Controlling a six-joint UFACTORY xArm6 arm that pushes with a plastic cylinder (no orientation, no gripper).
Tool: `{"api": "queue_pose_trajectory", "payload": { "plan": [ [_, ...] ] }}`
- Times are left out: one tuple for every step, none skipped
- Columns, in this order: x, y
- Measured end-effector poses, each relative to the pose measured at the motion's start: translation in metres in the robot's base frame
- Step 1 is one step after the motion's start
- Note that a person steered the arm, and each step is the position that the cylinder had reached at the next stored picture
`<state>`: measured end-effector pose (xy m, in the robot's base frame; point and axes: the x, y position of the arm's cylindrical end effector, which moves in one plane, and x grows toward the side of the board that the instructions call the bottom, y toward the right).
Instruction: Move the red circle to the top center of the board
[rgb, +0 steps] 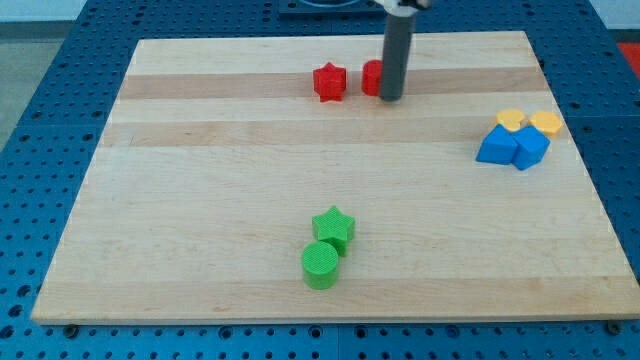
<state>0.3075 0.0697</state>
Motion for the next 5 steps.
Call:
{"api": "queue_pose_trajectory", "payload": {
  "plan": [
    [-0.023,-0.013],
    [-0.015,-0.009],
    [0.012,0.038],
    [-0.016,0.043],
    [-0.043,0.030]
  ]
}}
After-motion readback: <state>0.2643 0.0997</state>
